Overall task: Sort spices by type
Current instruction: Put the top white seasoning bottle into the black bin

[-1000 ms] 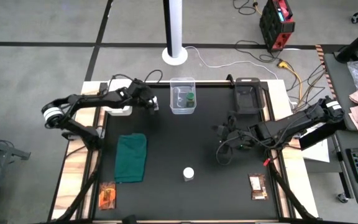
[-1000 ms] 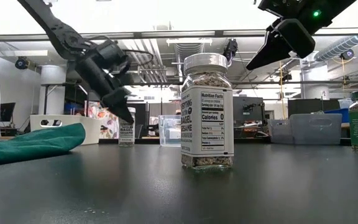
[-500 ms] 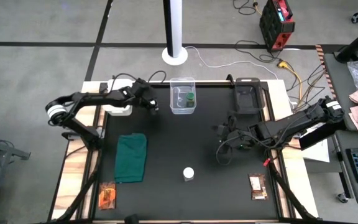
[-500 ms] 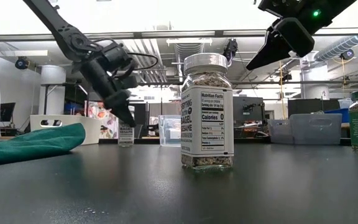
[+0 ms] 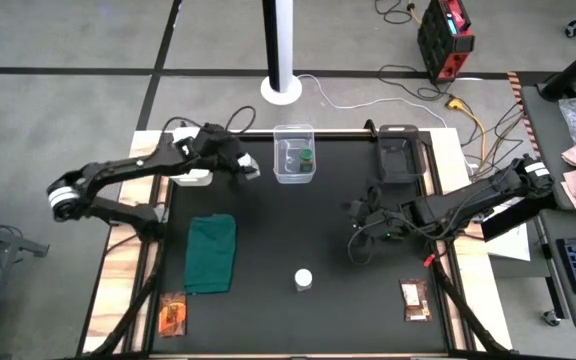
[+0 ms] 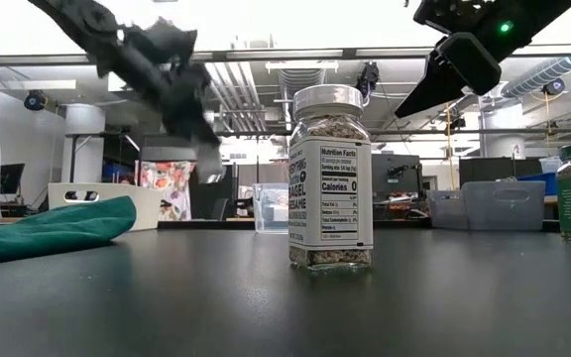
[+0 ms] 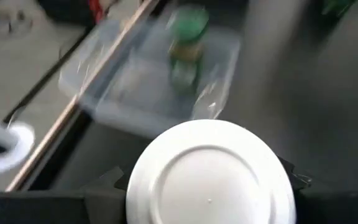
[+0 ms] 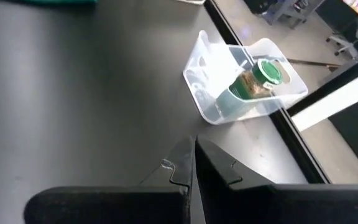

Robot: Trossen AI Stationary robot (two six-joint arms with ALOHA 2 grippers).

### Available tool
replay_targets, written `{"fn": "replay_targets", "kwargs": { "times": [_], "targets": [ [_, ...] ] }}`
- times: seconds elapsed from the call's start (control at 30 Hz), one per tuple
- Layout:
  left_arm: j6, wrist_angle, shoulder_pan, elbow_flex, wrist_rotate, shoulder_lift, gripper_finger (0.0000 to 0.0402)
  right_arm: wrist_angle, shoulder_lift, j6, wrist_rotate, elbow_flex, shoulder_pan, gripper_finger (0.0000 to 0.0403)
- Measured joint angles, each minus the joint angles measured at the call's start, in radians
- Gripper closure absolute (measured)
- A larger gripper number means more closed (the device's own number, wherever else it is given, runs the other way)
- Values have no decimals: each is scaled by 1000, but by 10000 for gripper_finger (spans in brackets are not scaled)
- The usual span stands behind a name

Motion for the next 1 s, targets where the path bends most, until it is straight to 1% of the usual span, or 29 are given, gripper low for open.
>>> {"fn": "replay_targets", "kwargs": {
  "times": [0.1, 0.2, 0.3, 0.43, 0.53, 0.6, 0.7, 0.8, 0.87, 1.0],
  "targets": [
    [-38, 7, -103, 18, -8, -29, 224, 56, 0, -23, -16, -7, 0, 393],
    [-58, 57, -224, 31, -32, -31, 224, 139, 0, -46, -35, -7, 0, 390],
    [-72, 158, -338, 32, -124, -24, 224, 231, 0, -59, -49, -7, 0, 384],
    [-72, 257, -480, 32, -232, 13, 224, 309, 2, -54, -138, -7, 4, 358],
    [-68, 327, -544, 32, -302, 41, 224, 333, 2, -58, -140, -6, 10, 321],
    [-59, 383, -567, 32, -323, 64, 224, 356, 3, -71, -139, -6, 10, 289],
    [-47, 468, -584, 32, -319, 97, 224, 396, 3, -104, -143, -6, 10, 235],
    [-50, 524, -584, 32, -318, 125, 224, 444, 3, -141, -189, -6, 10, 181],
    [-54, 562, -583, 32, -321, 144, 224, 476, 3, -167, -192, -6, 10, 148],
    [-54, 666, -587, 32, -285, 178, 224, 497, 3, -188, -192, -6, 7, 95]
  ]
}}
